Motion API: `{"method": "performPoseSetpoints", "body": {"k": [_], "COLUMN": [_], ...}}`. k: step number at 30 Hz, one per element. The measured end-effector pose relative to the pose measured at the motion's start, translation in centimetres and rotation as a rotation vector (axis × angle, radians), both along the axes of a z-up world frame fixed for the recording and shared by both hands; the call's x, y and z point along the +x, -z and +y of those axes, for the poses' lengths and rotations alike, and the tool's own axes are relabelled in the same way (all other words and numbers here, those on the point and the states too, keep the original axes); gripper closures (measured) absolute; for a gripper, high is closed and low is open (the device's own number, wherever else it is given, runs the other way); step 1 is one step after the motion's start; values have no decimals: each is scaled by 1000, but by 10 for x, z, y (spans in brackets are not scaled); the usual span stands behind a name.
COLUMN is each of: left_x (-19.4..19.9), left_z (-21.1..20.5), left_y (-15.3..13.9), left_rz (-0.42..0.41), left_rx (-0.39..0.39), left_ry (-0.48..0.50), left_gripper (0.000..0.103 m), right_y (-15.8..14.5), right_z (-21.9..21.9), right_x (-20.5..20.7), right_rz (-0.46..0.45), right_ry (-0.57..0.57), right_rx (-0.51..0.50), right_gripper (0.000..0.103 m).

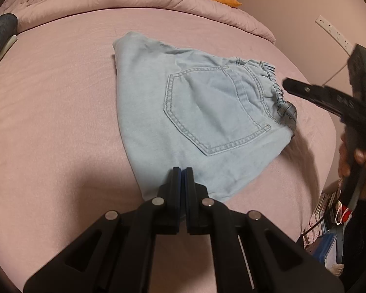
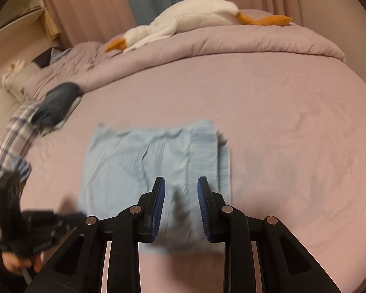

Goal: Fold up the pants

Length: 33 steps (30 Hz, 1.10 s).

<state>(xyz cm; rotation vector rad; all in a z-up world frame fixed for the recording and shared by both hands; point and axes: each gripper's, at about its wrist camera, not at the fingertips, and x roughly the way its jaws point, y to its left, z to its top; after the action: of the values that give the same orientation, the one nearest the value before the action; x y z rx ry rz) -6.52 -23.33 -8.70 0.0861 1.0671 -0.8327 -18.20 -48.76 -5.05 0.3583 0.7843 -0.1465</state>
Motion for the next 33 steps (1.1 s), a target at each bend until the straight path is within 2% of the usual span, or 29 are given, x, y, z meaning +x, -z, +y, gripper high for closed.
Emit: {"method": "performPoseSetpoints", "body": {"k": [4, 6, 7, 8, 12, 15, 18, 22, 25, 28, 29, 30, 31, 32, 33], "left_x": [0, 0, 0, 0, 0, -1, -2, -4, -5, 0, 3, 4, 6, 6, 6], "left_z": [-1, -1, -1, -2, -2, -2, -3, -3, -3, 6, 11, 17, 25, 32, 39], "left_y": [0, -1, -1, -1, -1, -1, -1, 0, 0, -1, -2, -3, -5, -7, -9], "left_rz": [-5, -5, -4, -6, -9, -10, -12, -19, -25, 17, 43, 60, 74, 71, 61], "left_rx": [8, 10, 10, 10, 15, 15, 16, 18, 15, -21, -43, -66, -99, -115, -129], "left_ry": [3, 2, 1, 1, 0, -3, -6, -10, -7, -25, -40, -52, -70, -92, -120], "left_gripper": [100, 100, 100, 100, 100, 100, 100, 100, 100, 97, 88, 67, 54, 33, 29], "right_y": [9, 22, 27, 32, 28, 12, -1, 9, 34, 40, 39, 39, 38, 37, 36], "right_z": [-8, -12, -14, -14, -15, -5, 10, 27, 30, 16, 12, 8, 4, 0, -6], "right_x": [12, 20, 22, 23, 11, -6, -21, -27, -24, -30, -31, -32, -35, -37, -42], "right_rz": [13, 59, 87, 103, 67, 10, -36, 12, 102, 68, 70, 72, 61, 52, 33], "right_ry": [40, 47, 48, 47, 57, 62, 21, -19, -3, 27, 41, 47, 47, 48, 56], "right_rx": [7, 19, 24, 28, 46, 20, -1, -62, -111, -14, 6, 22, 58, 79, 128], "right_gripper": [76, 69, 61, 59, 59, 59, 59, 59, 59, 58, 58, 58, 57, 56, 55]}}
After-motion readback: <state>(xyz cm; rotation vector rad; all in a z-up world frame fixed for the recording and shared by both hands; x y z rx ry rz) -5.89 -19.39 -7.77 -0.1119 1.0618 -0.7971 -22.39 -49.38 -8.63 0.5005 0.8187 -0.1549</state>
